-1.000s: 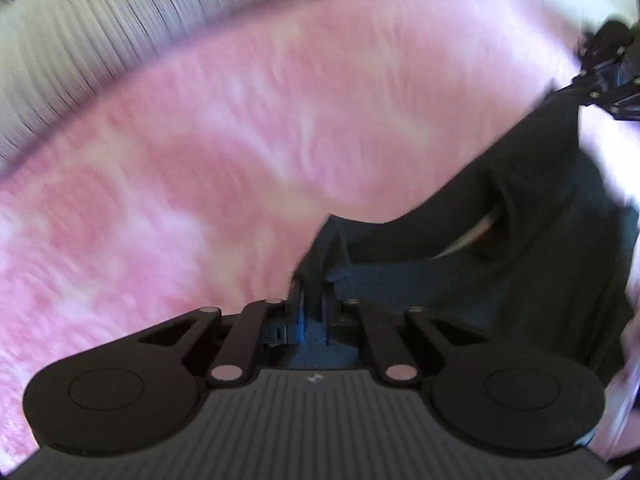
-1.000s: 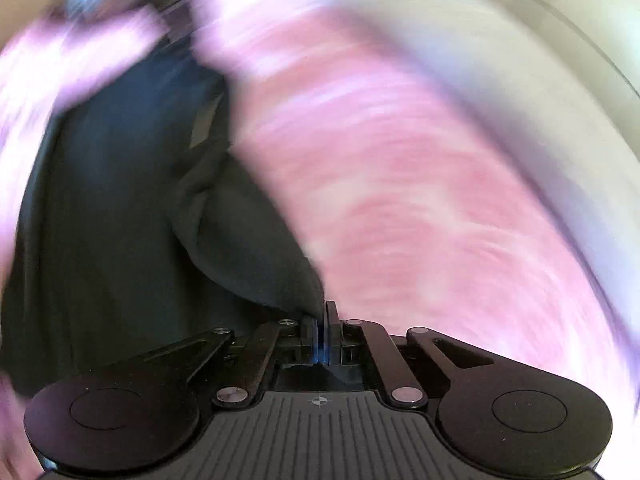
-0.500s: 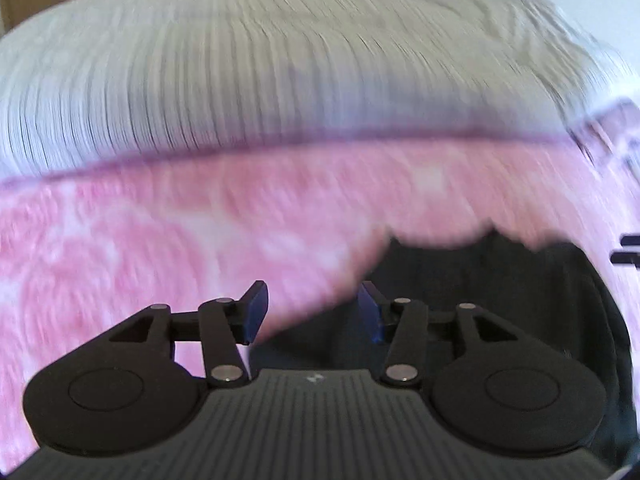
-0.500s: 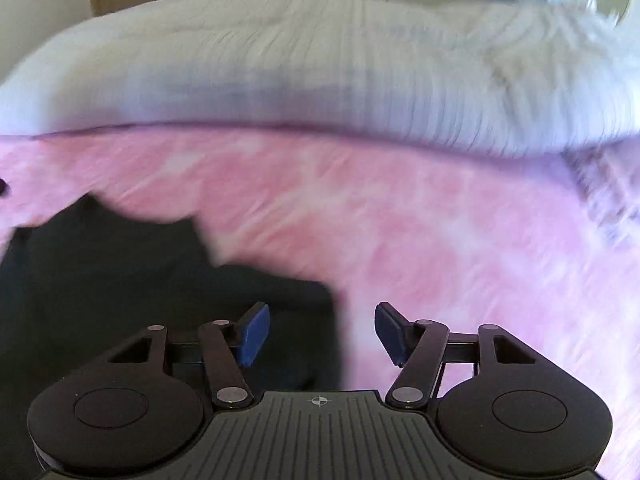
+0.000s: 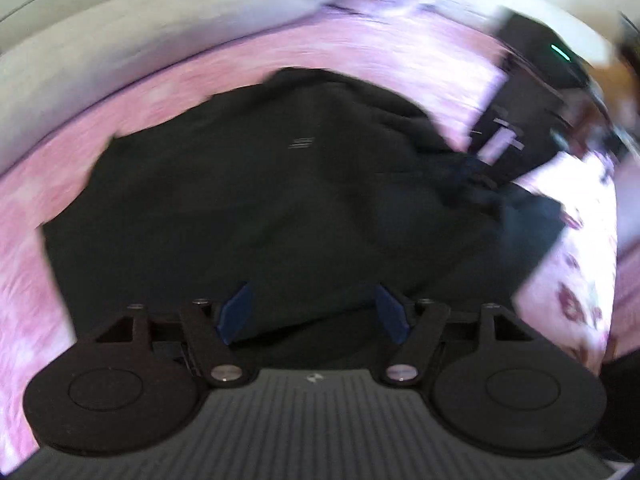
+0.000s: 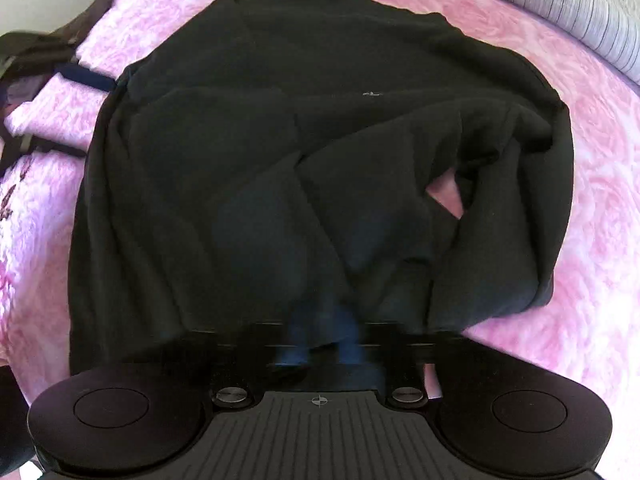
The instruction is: Fold clothes
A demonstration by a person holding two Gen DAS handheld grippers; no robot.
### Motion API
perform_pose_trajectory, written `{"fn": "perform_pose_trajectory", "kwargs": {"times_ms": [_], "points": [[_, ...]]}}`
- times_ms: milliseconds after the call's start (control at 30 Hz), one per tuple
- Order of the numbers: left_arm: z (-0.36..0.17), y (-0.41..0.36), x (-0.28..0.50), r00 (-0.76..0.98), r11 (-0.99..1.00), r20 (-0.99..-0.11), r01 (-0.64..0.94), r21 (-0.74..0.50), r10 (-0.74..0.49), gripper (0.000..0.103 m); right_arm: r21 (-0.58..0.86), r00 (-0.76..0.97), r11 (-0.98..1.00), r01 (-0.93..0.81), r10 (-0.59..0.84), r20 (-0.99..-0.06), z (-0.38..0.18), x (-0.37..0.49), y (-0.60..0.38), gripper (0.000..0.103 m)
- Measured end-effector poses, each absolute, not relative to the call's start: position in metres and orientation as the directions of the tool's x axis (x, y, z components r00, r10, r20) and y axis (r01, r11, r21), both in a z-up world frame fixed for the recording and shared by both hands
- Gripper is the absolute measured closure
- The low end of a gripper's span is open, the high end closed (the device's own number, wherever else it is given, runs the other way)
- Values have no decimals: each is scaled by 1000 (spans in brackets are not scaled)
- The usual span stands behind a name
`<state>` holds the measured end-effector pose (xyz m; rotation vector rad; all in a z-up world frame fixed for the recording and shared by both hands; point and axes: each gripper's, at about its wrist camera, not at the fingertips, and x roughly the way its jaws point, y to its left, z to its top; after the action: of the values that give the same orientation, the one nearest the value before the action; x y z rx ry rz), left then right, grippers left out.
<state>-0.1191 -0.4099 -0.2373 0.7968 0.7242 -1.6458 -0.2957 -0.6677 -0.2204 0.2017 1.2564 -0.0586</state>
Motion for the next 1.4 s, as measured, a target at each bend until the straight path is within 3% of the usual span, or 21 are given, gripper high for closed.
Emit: {"fn": "perform_pose_trajectory", "kwargs": {"times_ms": [133, 233, 433, 500, 533, 567, 667, 700, 767, 833, 933, 1033, 1100, 1167, 1267, 1333, 1400], "points": [[-229, -419, -166, -190, -268, -772, 963, -27, -607, 37, 228, 355, 930, 287, 118, -927, -187, -299, -677, 102], [-219, -427, -195, -195, -289, -731, 957, 4, -654, 27, 417, 465, 814, 404, 210, -860, -142, -303, -689, 102], [-205, -449, -214, 21, -171, -691, 963, 207, -723, 30, 616, 627, 695, 371, 302, -718, -66, -275, -692, 102], [-201, -452, -205, 164, -82, -667, 943, 322, -726, 60, 653, 649, 677, 339, 334, -683, -57, -256, -688, 102], [-199, -451, -197, 227, -33, -653, 932, 360, -722, 86, 666, 660, 674, 321, 345, -668, -53, -249, -683, 102], [-193, -447, -183, 269, 24, -643, 932, 363, -717, 96, 677, 670, 670, 303, 356, -652, -48, -241, -678, 102], [-171, -420, -128, 364, 211, -605, 927, 311, -708, 98, 709, 708, 666, 234, 383, -593, -37, -216, -661, 101], [-162, -407, -106, 400, 277, -589, 916, 291, -702, 98, 726, 733, 659, 195, 394, -554, -39, -205, -656, 101], [-141, -373, -51, 483, 435, -556, 871, 227, -677, 98, 738, 753, 661, 139, 414, -512, -43, -184, -646, 86], [-127, -334, 15, 599, 601, -532, 775, 195, -599, 98, 682, 740, 716, 148, 377, -557, -52, -171, -637, 41], [-123, -275, 113, 752, 794, -537, 564, 226, -382, 96, 618, 688, 745, 250, 313, -655, -89, -193, -643, 39], [-142, -233, 185, 748, 900, -656, 349, 262, -99, 83, 541, 621, 765, 349, 244, -745, -127, -215, -650, 39], [-154, -219, 193, 721, 916, -693, 284, 282, -10, 80, 458, 551, 746, 484, 147, -822, -160, -251, -668, 39], [-164, -226, 171, 717, 895, -697, 317, 314, -10, 73, 343, 460, 715, 609, 35, -887, -191, -287, -689, 39], [-184, -268, 106, 651, 780, -742, 545, 307, -162, 67, 151, 310, 678, 720, -119, -943, -221, -333, -720, 39], [-200, -305, 46, 553, 624, -779, 729, 281, -296, 58, 112, 286, 658, 745, -163, -944, -237, -351, -737, 39], [-211, -338, -15, 423, 415, -800, 877, 243, -426, 54, 170, 333, 615, 770, -160, -929, -253, -358, -753, 39]]}}
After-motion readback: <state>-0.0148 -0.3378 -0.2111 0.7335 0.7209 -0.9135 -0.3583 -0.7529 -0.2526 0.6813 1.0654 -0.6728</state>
